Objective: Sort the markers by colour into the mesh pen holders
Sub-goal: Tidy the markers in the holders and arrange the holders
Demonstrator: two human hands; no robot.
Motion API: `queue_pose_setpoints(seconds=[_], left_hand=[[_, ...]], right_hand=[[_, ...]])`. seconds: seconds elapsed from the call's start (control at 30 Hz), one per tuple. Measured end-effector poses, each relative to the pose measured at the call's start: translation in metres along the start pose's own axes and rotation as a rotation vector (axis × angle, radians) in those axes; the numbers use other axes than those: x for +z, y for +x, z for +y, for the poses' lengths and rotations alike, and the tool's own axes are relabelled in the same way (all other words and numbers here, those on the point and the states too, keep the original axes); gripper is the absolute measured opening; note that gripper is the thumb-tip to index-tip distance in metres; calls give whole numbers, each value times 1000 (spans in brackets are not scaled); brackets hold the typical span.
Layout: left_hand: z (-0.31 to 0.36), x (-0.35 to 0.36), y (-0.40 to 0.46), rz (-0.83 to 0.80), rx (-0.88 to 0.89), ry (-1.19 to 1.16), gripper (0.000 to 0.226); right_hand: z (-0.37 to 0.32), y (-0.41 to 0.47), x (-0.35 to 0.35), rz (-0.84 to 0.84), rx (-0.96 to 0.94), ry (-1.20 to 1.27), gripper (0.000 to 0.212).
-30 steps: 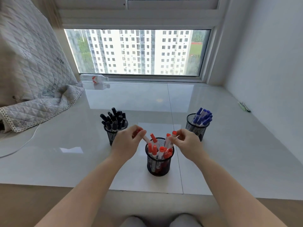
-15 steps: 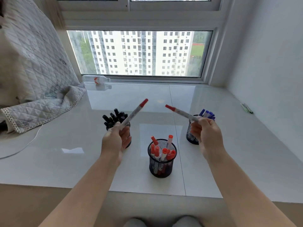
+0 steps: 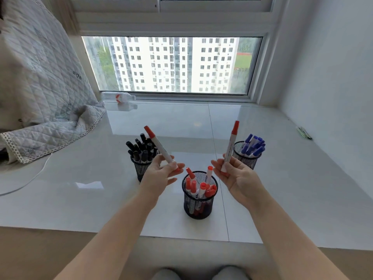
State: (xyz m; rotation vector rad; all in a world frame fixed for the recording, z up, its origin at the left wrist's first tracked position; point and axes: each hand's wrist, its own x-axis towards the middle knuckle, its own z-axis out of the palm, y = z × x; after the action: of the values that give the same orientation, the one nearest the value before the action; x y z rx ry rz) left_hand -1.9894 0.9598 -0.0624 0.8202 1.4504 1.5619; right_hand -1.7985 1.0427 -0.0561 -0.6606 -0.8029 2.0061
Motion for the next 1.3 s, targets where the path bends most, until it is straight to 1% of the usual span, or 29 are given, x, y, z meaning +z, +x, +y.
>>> queue_pose_setpoints(seconds=[0.03,0.1,0.17,0.23,0.37,0.47,0.5,0.6,0.67,0.73,0.8,0.87,0.93,1.0,1.03,1.13,1.17,1.2,1.23,1.3], left_hand=[[-1,1,0,18,43,65,3],[-2,3,0,44,113,149,13],[-3,5,-1,49,144,183,19],[-5,7,-1,44,161,202,20],[-11,9,0,39,172,283,13],[-14,10,2,51,195,363,5],[-15,9,2,50,211,401,6],[-17,7,4,49,235,476,13],[-18,6,5,47,220,499,15],[-18,5,6,50,199,517,11],[-18,5,5,64,188,530,6],[-19,5,4,81,196,541,14],[-19,5,3,107,229,574,14],[-18,4,2,138,272,620,1],[-17,5,1,154,293,633,14],[-16,6,-2,157,345,600,61],[-15,6,-4,152,371,607,73],[-15,7,-5,151,401,625,80],[-15,7,-5,147,425,649,80],[-13,7,-4,144,451,698,63]], right_hand=[[1,0,1,-5,-14,-50,18],[3,-1,3,16,-64,-214,12],[4,-1,3,62,-127,-442,8],[7,-1,4,92,-178,-638,7],[11,-1,4,88,-222,-922,13],[10,-1,-2,124,-248,-1143,10],[10,-1,-4,127,-251,-1191,8],[9,0,-6,122,-252,-1247,7],[7,2,-5,149,-293,-1249,9],[6,2,-5,179,-345,-1233,15],[8,1,-4,173,-388,-1234,23],[11,0,-4,141,-415,-1297,29],[14,0,-5,96,-414,-1386,25],[16,0,-7,59,-400,-1435,17],[16,-1,-7,48,-390,-1441,17],[14,-3,-6,21,-351,-1456,20],[13,-3,-5,4,-337,-1468,21],[11,-3,-5,-17,-323,-1491,22],[8,-3,-6,-42,-312,-1519,23],[2,-4,-9,-118,-283,-1548,26]])
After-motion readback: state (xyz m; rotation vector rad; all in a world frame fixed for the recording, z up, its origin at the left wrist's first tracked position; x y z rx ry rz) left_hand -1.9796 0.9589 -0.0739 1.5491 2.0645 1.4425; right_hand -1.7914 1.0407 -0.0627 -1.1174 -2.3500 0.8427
